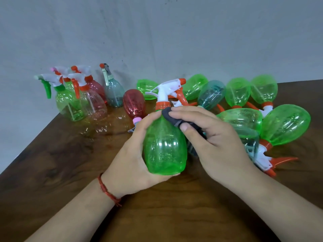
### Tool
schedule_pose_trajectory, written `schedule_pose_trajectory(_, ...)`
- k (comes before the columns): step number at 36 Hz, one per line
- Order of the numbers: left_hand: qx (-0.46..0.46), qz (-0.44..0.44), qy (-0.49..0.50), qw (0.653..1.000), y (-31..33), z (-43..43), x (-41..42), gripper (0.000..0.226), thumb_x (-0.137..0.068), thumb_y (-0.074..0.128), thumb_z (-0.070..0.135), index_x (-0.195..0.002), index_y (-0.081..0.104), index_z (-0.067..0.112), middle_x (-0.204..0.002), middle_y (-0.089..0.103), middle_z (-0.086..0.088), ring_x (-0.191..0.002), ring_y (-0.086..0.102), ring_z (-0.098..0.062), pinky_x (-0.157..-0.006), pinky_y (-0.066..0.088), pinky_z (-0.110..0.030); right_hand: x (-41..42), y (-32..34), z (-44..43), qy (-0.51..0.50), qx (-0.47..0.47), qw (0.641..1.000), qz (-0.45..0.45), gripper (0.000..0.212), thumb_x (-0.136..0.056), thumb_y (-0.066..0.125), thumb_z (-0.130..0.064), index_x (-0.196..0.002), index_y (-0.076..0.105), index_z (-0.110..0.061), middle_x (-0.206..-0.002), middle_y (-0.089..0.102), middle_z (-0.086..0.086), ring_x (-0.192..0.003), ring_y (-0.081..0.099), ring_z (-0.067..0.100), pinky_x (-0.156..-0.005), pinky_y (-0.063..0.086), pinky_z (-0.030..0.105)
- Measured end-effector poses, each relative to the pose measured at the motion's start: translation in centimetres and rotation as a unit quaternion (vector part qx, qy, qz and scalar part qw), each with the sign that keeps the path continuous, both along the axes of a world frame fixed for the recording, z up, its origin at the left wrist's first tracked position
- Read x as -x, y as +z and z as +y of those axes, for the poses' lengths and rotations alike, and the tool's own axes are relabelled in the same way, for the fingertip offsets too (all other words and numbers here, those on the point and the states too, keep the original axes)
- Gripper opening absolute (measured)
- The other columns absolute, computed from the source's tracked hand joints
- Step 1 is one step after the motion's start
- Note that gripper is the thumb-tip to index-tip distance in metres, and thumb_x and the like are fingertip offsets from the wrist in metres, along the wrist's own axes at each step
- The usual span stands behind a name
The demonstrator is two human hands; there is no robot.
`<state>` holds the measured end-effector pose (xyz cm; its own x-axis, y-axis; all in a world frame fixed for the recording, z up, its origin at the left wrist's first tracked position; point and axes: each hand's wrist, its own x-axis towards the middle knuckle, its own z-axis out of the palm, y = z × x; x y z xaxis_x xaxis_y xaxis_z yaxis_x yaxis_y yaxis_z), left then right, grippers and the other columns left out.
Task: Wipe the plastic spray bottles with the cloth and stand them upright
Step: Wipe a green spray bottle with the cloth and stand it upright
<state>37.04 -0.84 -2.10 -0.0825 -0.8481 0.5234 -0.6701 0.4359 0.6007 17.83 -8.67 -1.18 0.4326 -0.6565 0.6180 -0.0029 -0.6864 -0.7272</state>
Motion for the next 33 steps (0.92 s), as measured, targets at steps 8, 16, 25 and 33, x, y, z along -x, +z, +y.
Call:
schedule_pose_trajectory(8, -0.002, 0.089, 0.027, 0.996, -0.8, 0.0, -1.1, 0.121, -0.063, 0.103, 0.024, -0.161, 0.032, 0.017, -0.154, 0.051, 0.01, -0.142, 0.056, -0.018, -0.117, 0.047, -0.032, 0.7, -0.5, 0.7, -0.027, 0.127, 0.99, 0.049, 0.04, -0.097, 0.064, 0.014, -0.112, 0.083, -0.018, -0.127, 0.073, -0.011, -0.12, 0.069, 0.01, -0.1, 0.055, 0.027)
schedule_pose_trajectory(16, 0.006, 0.126, 0.073, 0.989, -1.3, -0.3, -1.6, 0.117, -0.062, 0.103, 0.029, -0.159, 0.037, 0.031, -0.153, 0.053, 0.002, -0.141, 0.056, -0.021, -0.117, 0.049, -0.043, 1.1, -0.6, 0.8, -0.003, 0.229, 0.969, 0.088, 0.032, -0.096, 0.064, 0.009, -0.108, 0.083, -0.013, -0.123, 0.074, -0.007, -0.117, 0.069, 0.015, -0.098, 0.055, 0.035)
schedule_pose_trajectory(25, 0.006, 0.125, 0.073, 0.989, -1.0, -0.2, -1.5, 0.12, -0.063, 0.105, 0.031, -0.16, 0.035, 0.034, -0.155, 0.051, 0.004, -0.142, 0.055, -0.02, -0.117, 0.048, -0.04, 1.3, -0.9, 0.7, -0.006, 0.23, 0.968, 0.102, 0.037, -0.099, 0.061, 0.007, -0.121, 0.08, -0.016, -0.133, 0.07, -0.008, -0.125, 0.065, 0.011, -0.102, 0.053, 0.031)
schedule_pose_trajectory(33, 0.009, -0.004, 0.01, 1.0, -0.8, 0.4, 0.1, 0.128, -0.064, 0.102, 0.033, -0.166, 0.027, 0.012, -0.159, 0.038, 0.027, -0.147, 0.047, -0.002, -0.119, 0.036, -0.015, 1.0, -0.9, -0.1, -0.066, 0.121, 0.989, 0.051, 0.039, -0.102, 0.057, 0.01, -0.126, 0.077, -0.013, -0.134, 0.07, -0.006, -0.122, 0.066, 0.008, -0.107, 0.048, 0.02)
